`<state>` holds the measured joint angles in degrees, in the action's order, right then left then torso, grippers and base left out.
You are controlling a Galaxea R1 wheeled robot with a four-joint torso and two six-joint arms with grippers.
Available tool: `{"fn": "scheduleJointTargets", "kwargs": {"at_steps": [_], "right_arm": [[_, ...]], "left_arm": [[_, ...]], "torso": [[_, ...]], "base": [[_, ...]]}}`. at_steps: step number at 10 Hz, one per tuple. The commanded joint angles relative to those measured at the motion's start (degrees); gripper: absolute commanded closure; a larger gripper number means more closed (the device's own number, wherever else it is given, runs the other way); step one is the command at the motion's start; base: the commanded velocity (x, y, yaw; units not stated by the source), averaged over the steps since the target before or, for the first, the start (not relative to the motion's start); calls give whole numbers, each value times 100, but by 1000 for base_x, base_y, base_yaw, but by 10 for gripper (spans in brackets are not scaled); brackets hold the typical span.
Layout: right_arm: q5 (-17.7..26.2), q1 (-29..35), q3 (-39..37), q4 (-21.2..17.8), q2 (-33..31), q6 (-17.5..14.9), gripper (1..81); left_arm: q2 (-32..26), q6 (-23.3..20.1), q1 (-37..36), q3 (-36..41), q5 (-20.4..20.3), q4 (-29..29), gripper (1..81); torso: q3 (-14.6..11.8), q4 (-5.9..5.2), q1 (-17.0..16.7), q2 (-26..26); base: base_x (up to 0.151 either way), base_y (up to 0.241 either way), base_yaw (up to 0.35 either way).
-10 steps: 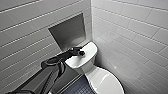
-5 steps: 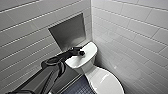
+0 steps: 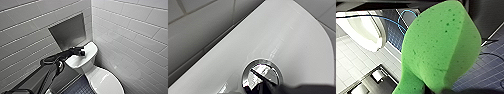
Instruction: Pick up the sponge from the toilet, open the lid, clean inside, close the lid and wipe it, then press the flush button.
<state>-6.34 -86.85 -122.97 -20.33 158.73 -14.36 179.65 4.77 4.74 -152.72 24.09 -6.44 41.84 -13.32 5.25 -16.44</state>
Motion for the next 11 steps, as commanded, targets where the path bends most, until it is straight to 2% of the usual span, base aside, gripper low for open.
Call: {"fn": "scheduleJointTargets", "kwargs": {"at_steps": [1, 4, 7, 11], "right_arm": [[572, -119, 169, 38, 55, -14, 811], [467, -171, 160, 47, 73, -23, 811], [370, -250, 160, 56, 82, -23, 811], [361, -242, 178, 47, 91, -23, 811]], "left_arm": [[535, -11, -953, 419, 289, -209, 811], [535, -2, -655, 252, 175, 72, 811], [535, -2, -127, -284, -88, 740, 811], [535, -2, -161, -381, -150, 749, 811]], "torso": [[0, 0, 0, 0], [0, 0, 0, 0], [0, 0, -2, 0], [-7, 0, -11, -7]], "base": [[0, 0, 0], [0, 0, 0], [0, 0, 0], [0, 0, 0]]}}
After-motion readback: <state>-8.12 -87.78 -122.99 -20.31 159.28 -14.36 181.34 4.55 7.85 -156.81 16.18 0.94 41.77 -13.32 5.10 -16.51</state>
